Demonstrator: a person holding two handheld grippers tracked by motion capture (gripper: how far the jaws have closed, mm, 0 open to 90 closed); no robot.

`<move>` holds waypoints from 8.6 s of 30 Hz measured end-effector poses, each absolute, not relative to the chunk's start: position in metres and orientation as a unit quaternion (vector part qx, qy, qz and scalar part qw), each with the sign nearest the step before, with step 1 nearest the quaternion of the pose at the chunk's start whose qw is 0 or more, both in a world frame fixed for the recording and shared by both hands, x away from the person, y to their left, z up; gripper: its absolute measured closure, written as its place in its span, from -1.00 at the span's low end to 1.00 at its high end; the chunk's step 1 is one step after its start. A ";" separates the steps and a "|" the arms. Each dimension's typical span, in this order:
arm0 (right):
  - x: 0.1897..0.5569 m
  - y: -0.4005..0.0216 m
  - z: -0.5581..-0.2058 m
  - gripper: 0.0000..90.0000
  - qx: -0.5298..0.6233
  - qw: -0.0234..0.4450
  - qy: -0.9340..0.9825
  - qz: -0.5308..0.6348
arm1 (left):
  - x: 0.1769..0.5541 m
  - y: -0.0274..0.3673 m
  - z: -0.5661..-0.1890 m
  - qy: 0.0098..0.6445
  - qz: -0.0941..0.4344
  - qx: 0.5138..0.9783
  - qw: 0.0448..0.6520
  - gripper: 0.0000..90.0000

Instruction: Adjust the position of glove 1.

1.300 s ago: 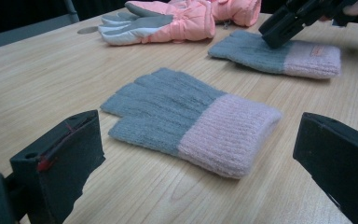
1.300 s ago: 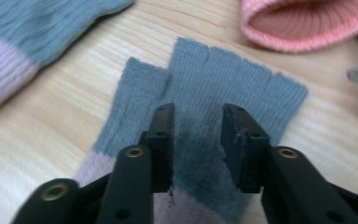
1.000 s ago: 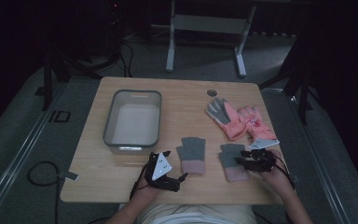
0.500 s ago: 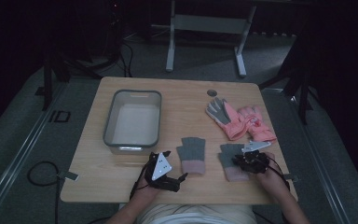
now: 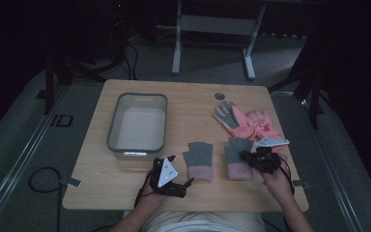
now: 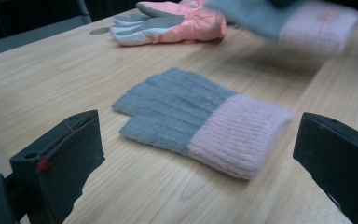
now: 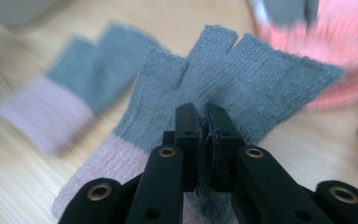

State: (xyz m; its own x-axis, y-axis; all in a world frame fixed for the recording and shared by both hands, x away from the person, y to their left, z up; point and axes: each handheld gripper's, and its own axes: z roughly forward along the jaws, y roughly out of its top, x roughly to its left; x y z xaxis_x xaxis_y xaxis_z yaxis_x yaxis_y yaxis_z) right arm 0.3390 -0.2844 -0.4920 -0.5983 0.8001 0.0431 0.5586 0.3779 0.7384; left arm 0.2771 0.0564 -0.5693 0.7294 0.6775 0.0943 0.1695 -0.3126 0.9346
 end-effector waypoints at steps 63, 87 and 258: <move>0.370 -0.174 -0.543 0.50 0.374 0.057 0.852 0.362 | 0.274 0.049 -0.562 0.230 0.221 0.792 0.520 -0.91; 0.395 -0.202 -0.514 0.16 0.407 0.084 0.826 0.382 | 0.299 0.007 -0.559 0.099 0.179 0.878 0.433 -0.67; 0.468 -0.068 -0.453 -0.42 0.356 -0.010 0.800 0.483 | 0.424 0.180 -0.455 0.123 0.148 0.953 0.232 0.01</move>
